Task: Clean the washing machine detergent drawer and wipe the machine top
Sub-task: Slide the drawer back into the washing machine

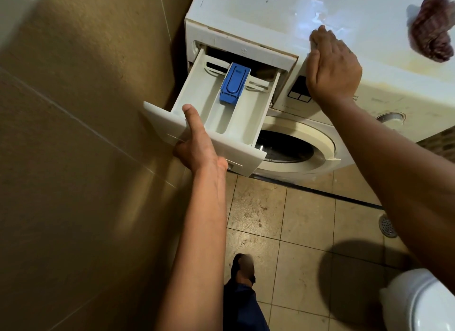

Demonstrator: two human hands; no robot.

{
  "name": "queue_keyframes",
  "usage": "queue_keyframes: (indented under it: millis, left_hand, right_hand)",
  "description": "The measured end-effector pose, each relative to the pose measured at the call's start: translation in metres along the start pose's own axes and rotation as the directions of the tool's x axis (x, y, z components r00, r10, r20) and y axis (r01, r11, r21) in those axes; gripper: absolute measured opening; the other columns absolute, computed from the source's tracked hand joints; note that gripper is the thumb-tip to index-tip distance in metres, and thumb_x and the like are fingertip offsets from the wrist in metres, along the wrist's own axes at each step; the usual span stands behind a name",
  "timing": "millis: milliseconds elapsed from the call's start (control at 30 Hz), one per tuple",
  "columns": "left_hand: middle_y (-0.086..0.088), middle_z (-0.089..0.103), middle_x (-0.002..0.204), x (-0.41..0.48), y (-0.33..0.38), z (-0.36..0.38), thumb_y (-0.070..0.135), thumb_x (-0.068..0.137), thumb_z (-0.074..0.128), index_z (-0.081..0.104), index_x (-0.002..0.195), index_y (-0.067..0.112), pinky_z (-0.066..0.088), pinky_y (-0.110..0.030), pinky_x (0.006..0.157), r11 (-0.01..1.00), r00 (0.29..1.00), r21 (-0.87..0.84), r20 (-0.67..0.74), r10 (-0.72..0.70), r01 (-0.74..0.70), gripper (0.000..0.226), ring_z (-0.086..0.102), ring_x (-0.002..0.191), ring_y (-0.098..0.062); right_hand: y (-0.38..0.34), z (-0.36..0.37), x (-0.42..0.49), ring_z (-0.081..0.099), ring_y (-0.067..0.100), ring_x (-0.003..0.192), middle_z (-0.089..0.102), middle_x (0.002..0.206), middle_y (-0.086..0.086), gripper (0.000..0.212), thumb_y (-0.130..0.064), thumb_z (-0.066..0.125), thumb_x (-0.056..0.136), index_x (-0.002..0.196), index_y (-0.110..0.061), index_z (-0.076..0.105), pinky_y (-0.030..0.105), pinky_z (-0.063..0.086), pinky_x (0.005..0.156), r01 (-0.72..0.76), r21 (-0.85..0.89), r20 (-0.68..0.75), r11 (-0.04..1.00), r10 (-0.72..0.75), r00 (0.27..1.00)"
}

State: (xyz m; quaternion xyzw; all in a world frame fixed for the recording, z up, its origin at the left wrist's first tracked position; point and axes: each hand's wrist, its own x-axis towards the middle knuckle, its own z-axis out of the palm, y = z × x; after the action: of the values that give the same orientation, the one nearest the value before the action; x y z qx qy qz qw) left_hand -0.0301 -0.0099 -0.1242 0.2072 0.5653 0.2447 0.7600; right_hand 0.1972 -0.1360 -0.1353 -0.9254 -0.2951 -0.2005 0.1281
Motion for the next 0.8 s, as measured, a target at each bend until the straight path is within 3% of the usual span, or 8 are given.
queue_keyframes:
  millis: [200, 367, 533, 800]
  left_hand:
    - [-0.001, 0.061, 0.121, -0.001, 0.003, 0.001, 0.067, 0.074, 0.068, 0.055, 0.093, 0.029, 0.049, -0.058, 0.092, 1.000, 1.000, 0.016, 0.016, -0.027, 0.026, 0.044, 0.057, 0.113, -0.027]
    - [-0.001, 0.062, 0.115, -0.004, 0.001, -0.002, 0.063, 0.076, 0.069, 0.049, 0.118, 0.028, 0.054, -0.055, 0.087, 1.000, 1.000, 0.006, 0.010, -0.013, 0.013, 0.058, 0.063, 0.104, -0.023]
    - [-0.002, 0.062, 0.115, 0.002, 0.001, 0.001, 0.061, 0.078, 0.068, 0.053, 0.088, 0.030, 0.050, -0.058, 0.091, 1.000, 1.000, 0.006, -0.004, 0.013, -0.013, 0.036, 0.059, 0.108, -0.025]
    - [0.001, 0.063, 0.112, 0.010, 0.001, 0.000, 0.067, 0.077, 0.065, 0.052, 0.109, 0.029, 0.047, -0.062, 0.094, 0.999, 0.999, 0.049, 0.049, 0.011, -0.013, 0.052, 0.062, 0.104, -0.022]
  right_hand:
    - [0.001, 0.001, -0.001, 0.046, 0.019, 0.131, 0.049, 0.143, 0.003, 0.047, -0.031, 0.026, 0.099, 0.136, -0.015, 0.049, 0.033, 0.037, 0.106, -0.007, -0.002, -0.001, 1.000, 0.007, 1.000]
    - [0.002, 0.002, -0.001, 0.044, 0.016, 0.133, 0.050, 0.142, 0.000, 0.046, -0.032, 0.026, 0.098, 0.134, -0.017, 0.050, 0.031, 0.035, 0.107, -0.003, -0.006, -0.012, 1.000, 0.003, 1.000]
    - [0.002, 0.003, 0.000, 0.045, 0.017, 0.132, 0.050, 0.142, 0.002, 0.048, -0.033, 0.025, 0.098, 0.135, -0.016, 0.050, 0.031, 0.035, 0.108, -0.002, -0.008, -0.022, 1.000, 0.002, 1.000]
    - [0.003, 0.004, 0.001, 0.046, 0.016, 0.131, 0.052, 0.140, 0.001, 0.049, -0.033, 0.022, 0.098, 0.134, -0.016, 0.051, 0.030, 0.036, 0.107, 0.010, -0.027, -0.029, 1.000, -0.011, 1.000]
